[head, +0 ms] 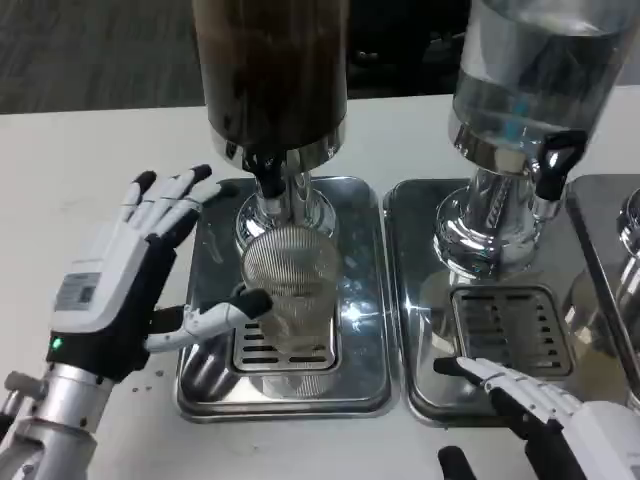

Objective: Grasp the cup under the faucet to collect the drink, then remove the cup.

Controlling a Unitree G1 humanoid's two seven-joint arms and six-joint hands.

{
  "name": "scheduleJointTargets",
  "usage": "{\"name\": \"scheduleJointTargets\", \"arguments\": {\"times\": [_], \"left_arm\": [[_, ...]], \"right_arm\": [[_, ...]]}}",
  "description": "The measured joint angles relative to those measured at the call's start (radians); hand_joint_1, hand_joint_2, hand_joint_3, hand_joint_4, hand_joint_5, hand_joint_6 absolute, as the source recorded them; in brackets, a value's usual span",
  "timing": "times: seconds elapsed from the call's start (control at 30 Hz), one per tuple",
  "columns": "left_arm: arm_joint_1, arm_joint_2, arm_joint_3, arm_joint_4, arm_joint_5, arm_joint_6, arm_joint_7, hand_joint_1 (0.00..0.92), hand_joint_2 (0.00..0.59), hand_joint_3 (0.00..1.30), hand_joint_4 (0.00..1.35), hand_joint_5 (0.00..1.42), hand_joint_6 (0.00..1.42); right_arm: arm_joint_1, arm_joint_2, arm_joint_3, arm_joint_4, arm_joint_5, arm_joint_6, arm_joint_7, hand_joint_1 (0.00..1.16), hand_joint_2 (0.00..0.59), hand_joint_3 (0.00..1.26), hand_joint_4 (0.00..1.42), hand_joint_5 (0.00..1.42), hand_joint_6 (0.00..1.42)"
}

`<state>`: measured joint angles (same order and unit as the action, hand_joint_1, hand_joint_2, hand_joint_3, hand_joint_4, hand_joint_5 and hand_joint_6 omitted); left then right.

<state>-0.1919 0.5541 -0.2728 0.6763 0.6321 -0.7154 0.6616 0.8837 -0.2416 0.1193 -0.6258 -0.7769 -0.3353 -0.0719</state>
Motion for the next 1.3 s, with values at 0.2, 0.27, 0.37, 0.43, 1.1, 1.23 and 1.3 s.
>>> {"name": "scheduleJointTargets", "arguments": {"times": [0.2,0.27,0.37,0.43,1.1,1.23,1.3], "left_arm": [[0.150,0.035,0.153,-0.207,-0.093,-0.075,-0.025,0.000,0.020,0.26,0.10,0.12,0.00],[0.186,0.050,0.207,-0.269,-0.156,-0.117,-0.068,0.000,0.016,0.26,0.11,0.14,0.02],[0.194,0.074,0.258,-0.299,-0.250,-0.198,-0.155,0.000,0.036,0.26,0.17,0.18,0.07],[0.192,0.090,0.267,-0.299,-0.309,-0.256,-0.217,0.000,0.048,0.26,0.21,0.24,0.12],[-0.098,0.134,0.370,-0.466,-1.637,0.584,-1.555,0.000,0.100,0.12,0.04,0.15,0.07],[-0.159,0.127,0.417,-0.432,-1.654,0.778,-1.658,0.000,0.106,0.11,0.01,0.14,0.06],[-0.184,0.112,0.432,-0.413,-1.654,0.857,-1.695,0.000,0.106,0.11,0.01,0.13,0.06]], "right_arm": [[-0.016,-0.006,-0.007,0.002,0.005,0.000,0.000,0.56,0.475,0.24,0.20,0.21,0.18],[-0.024,-0.007,-0.010,0.006,0.014,0.000,0.000,0.56,0.475,0.24,0.20,0.21,0.18],[-0.053,-0.008,-0.015,0.019,0.019,0.000,0.000,0.56,0.475,0.24,0.20,0.21,0.18],[-0.072,-0.010,-0.015,0.032,0.020,0.000,0.001,0.56,0.475,0.24,0.20,0.21,0.18],[-0.230,-0.018,0.016,0.121,0.038,0.001,0.010,0.56,0.475,0.24,0.20,0.21,0.18],[-0.231,-0.005,0.022,0.125,0.039,0.002,0.008,0.56,0.477,0.25,0.20,0.20,0.16],[-0.231,-0.001,0.025,0.130,0.039,0.002,0.006,0.55,0.480,0.25,0.20,0.20,0.16]]}}
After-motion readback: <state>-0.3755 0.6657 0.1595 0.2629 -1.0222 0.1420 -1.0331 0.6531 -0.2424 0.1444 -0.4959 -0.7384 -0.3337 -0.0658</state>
